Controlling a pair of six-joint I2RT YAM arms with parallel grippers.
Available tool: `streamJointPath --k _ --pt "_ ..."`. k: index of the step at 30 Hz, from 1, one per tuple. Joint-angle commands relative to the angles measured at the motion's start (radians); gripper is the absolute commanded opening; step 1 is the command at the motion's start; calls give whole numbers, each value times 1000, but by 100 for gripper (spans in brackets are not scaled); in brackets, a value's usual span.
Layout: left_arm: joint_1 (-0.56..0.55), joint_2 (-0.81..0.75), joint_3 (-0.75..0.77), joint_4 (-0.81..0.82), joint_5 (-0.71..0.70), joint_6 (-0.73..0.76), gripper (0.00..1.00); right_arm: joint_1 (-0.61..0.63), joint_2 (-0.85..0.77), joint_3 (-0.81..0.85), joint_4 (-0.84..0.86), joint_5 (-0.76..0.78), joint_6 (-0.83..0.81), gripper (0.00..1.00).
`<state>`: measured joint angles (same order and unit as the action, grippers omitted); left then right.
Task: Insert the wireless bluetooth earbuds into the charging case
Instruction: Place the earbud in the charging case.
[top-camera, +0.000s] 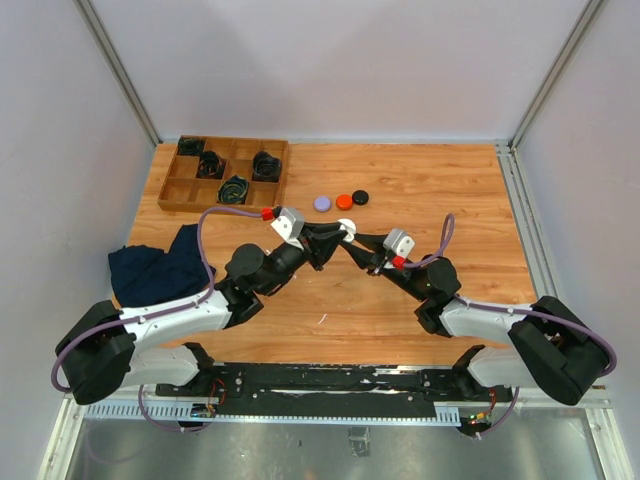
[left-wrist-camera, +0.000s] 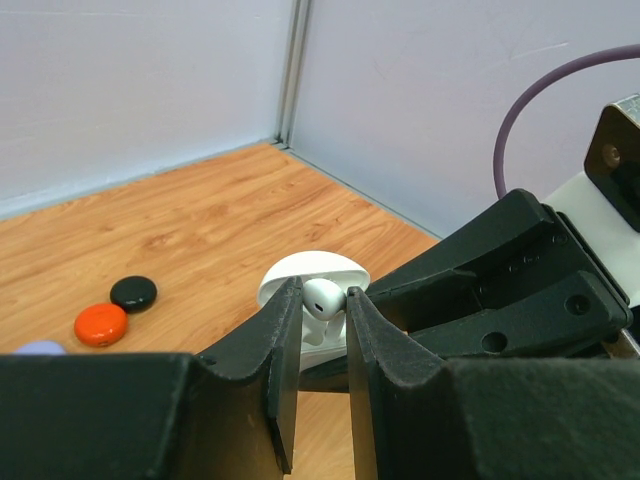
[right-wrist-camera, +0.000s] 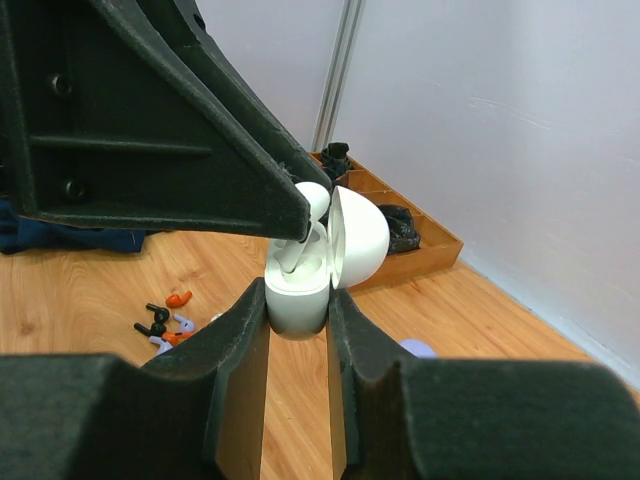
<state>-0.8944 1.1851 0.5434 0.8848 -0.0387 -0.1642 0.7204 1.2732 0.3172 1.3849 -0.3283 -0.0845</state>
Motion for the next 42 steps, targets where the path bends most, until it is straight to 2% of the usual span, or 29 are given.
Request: streamJointPath --k 1,11,22,25,34,42 --pt "-10 -8 -14 30 0 13 26 15 -24 7 51 -7 5 1" --pt "-10 -48 -56 25 -10 8 29 15 -28 5 52 2 1 1" --pt "-11 -74 -33 -35 61 -21 52 16 -25 3 47 -2 -3 1" --pt "-11 -77 -18 -67 118 -23 56 15 -24 2 44 -6 -3 1" --pt "-11 -73 -1 -106 290 -2 57 16 -26 4 39 -20 -6 1" --pt "-11 -112 -6 -168 355 53 59 14 -28 0 32 -17 -18 1"
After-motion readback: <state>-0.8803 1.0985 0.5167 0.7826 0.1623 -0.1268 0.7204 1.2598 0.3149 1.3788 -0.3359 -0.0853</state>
